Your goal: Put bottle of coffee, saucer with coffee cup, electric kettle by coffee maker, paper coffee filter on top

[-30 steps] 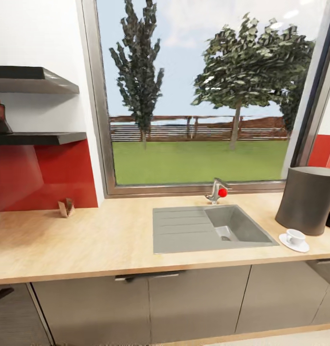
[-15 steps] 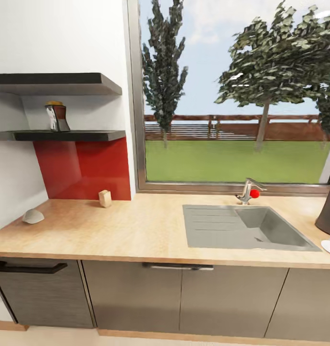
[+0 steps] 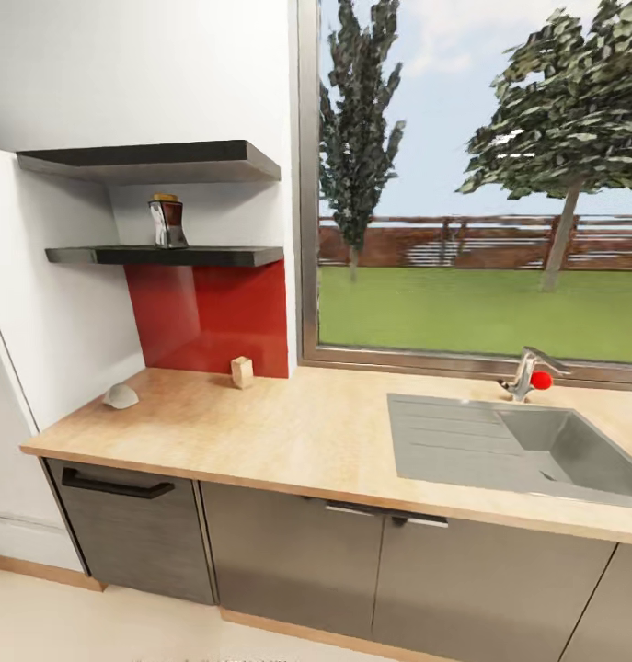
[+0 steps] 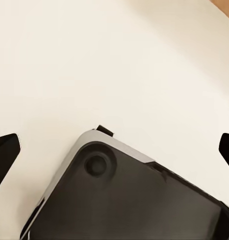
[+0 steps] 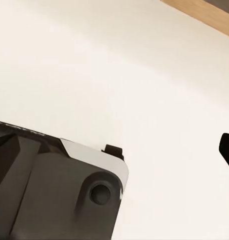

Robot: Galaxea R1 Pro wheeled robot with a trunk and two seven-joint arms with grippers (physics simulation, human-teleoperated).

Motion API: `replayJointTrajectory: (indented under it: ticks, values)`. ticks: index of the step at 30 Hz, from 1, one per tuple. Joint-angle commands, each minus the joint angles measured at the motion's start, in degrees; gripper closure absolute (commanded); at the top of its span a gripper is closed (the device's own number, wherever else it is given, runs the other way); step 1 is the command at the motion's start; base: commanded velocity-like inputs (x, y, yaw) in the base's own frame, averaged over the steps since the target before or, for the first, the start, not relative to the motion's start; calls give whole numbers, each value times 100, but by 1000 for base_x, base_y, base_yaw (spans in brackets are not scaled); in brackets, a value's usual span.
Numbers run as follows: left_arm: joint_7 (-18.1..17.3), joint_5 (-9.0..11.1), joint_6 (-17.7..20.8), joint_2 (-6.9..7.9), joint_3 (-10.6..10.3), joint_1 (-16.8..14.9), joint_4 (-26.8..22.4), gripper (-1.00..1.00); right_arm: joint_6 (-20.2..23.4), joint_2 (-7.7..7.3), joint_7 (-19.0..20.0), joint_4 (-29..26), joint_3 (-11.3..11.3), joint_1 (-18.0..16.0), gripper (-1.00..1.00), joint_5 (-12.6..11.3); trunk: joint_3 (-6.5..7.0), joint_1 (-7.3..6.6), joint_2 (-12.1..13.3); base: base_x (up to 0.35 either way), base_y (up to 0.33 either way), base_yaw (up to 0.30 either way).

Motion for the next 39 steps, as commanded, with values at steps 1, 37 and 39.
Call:
replayJointTrajectory:
  ticks: [1, 37, 39]
  values:
    - [0, -11, -17, -2, 21, -2, 5, -100, -35, -3, 9, 18, 11, -6, -100, 5, -5, 2, -4, 0, 0, 277]
    - [-3, 2, -17, 5, 21, -2, 6, -100, -158, -14, -20, 18, 11, -6, -100, 15, -81, 2, -4, 81, 49, 230]
    - [-1, 2, -17, 4, 21, -2, 6, -100, -158, -12, -20, 18, 11, -6, -100, 15, -85, 2, -4, 0, 0, 273]
